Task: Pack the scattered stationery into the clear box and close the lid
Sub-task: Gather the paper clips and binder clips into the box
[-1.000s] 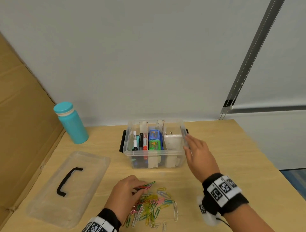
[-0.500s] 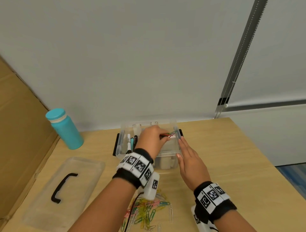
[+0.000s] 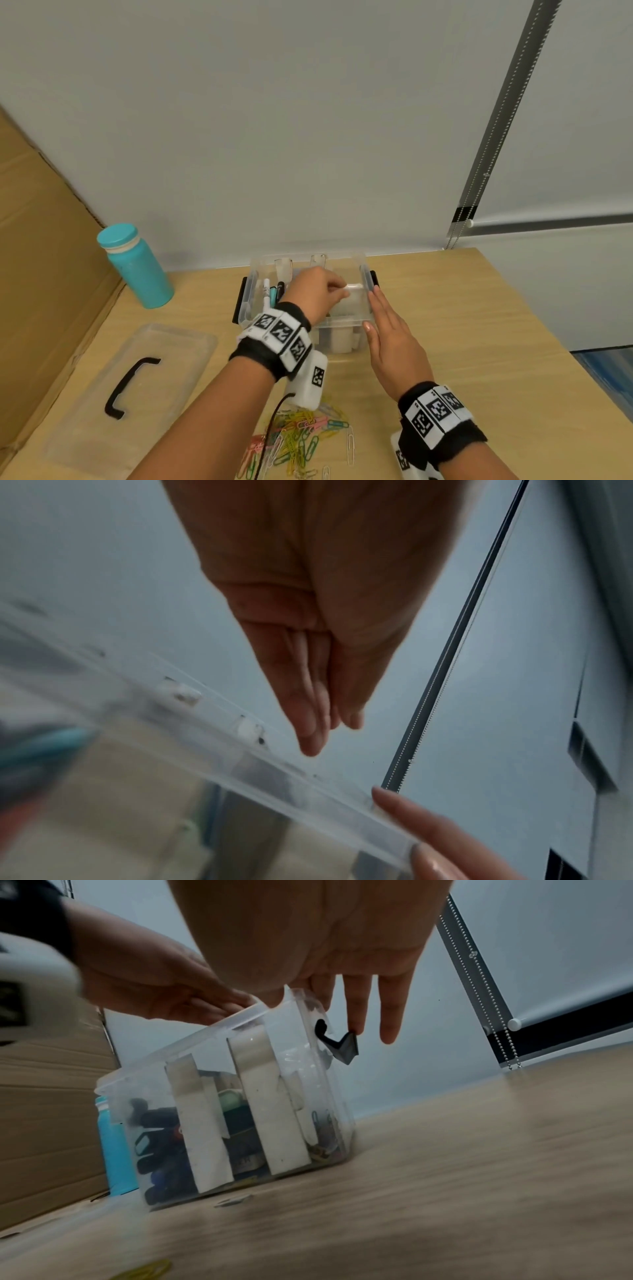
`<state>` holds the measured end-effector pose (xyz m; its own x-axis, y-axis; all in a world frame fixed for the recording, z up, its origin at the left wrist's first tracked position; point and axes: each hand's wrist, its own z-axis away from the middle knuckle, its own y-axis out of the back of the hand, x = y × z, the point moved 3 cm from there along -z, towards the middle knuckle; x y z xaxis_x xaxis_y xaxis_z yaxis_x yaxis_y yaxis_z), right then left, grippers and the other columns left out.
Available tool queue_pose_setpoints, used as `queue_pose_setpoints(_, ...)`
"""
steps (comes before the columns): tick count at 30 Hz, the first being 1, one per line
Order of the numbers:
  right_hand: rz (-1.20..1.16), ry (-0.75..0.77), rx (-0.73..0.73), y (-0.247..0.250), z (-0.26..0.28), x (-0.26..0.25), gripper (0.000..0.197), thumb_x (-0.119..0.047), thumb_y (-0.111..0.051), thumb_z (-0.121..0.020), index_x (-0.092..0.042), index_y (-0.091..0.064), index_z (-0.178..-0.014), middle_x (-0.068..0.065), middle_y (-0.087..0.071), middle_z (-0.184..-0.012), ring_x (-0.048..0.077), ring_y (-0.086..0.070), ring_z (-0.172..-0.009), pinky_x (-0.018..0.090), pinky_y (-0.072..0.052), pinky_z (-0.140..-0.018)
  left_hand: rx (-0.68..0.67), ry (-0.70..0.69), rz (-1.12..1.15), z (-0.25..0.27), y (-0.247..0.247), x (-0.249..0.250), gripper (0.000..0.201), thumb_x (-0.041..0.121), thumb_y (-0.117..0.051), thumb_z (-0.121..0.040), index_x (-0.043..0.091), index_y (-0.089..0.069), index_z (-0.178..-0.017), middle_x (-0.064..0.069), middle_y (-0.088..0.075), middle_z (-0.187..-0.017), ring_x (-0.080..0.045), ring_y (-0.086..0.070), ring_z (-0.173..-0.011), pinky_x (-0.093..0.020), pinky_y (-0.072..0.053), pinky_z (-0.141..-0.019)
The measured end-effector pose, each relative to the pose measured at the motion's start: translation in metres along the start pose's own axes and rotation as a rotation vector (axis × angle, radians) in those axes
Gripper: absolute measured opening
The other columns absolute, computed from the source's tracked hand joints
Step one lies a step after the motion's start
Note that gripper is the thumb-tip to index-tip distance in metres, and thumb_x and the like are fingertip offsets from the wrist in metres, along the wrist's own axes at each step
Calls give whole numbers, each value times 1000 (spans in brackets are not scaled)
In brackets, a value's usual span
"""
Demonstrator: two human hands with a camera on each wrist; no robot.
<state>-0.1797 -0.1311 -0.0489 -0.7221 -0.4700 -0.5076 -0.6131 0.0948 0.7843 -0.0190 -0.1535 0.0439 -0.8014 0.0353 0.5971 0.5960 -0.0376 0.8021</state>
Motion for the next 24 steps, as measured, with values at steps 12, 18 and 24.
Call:
queue_pose_setpoints(12, 96, 172, 79, 16, 16, -50, 39, -29, -38, -94, -17, -47, -130, -1, -49, -130, 13, -42, -121, 28, -41, -102, 116, -109, -108, 115, 3, -78, 37, 35, -59, -89, 36, -53, -126, 23, -48, -114, 6, -56, -86, -16, -54, -74)
queue_pose_setpoints(18, 150, 178, -506, -35, 23, -60, 50, -37, -46, -93, -15, -39, -138, -1, -38, -138, 18, -40, -125, 30, -44, -94, -163, 91, -195, 133, -33, -113, 54, 55, -62, -80, 32, -50, -127, 18, -45, -119, -3, -52, -104, -23, -48, -88)
queue_pose_setpoints(24, 191, 75, -874, -62, 33, -49, 113, -60, -71, -69, -15, -9, -152, 1, -12, -155, 22, -14, -142, 38, -24, -117, -336, 159, -260, 136, -62, -124, 89, 61, -75, -59, 28, -41, -135, 11, -39, -126, -12, -37, -119, -31, -41, -100)
